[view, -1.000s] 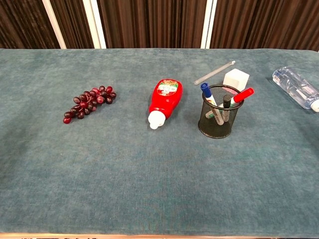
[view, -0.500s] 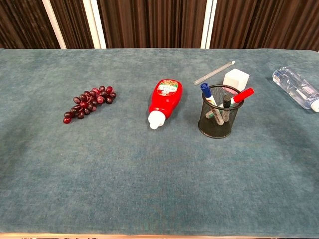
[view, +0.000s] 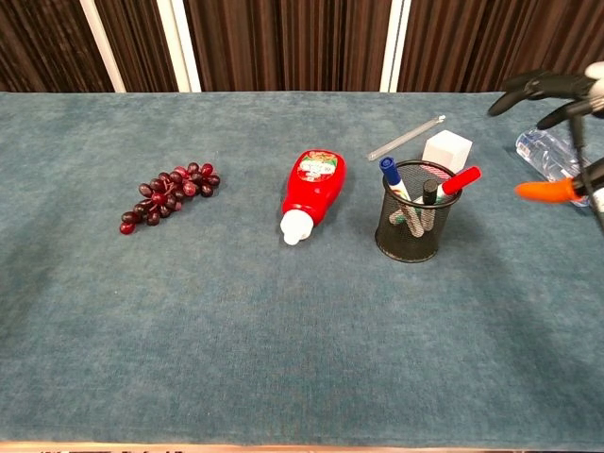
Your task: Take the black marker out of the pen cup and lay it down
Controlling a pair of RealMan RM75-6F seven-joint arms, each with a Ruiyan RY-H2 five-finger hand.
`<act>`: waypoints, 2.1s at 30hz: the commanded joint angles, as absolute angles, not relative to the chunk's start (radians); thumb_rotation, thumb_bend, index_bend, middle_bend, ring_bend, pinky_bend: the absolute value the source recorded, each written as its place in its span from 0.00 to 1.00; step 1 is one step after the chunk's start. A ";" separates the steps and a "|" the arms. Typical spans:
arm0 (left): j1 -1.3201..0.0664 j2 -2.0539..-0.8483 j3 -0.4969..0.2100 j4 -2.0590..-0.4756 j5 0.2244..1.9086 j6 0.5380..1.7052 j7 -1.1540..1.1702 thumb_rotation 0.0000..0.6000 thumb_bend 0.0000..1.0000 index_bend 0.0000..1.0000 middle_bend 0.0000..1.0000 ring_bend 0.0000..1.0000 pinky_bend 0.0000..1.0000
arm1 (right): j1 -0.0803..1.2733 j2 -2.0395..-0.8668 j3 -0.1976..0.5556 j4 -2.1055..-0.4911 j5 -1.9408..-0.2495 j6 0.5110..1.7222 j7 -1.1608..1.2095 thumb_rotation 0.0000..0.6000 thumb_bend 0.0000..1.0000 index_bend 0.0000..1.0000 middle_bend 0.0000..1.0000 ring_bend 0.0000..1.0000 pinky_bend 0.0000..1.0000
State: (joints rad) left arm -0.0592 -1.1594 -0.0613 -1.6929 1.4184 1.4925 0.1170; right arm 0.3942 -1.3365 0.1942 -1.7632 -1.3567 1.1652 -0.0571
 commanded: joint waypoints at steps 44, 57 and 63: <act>-0.061 -1.157 -0.062 -1.697 1.406 1.485 0.116 1.00 0.39 0.14 0.03 0.02 0.05 | 0.479 -1.552 0.200 -1.654 -1.260 1.173 -0.129 1.00 0.39 0.45 0.00 0.00 0.17; -0.062 -1.156 -0.063 -1.697 1.404 1.483 0.115 1.00 0.39 0.14 0.03 0.02 0.05 | 0.486 -1.577 0.205 -1.632 -1.249 1.174 -0.119 1.00 0.39 0.47 0.00 0.00 0.17; -0.062 -1.156 -0.063 -1.697 1.405 1.484 0.116 1.00 0.39 0.14 0.03 0.02 0.05 | 0.489 -1.588 0.209 -1.624 -1.244 1.177 -0.120 1.00 0.40 0.49 0.00 0.00 0.17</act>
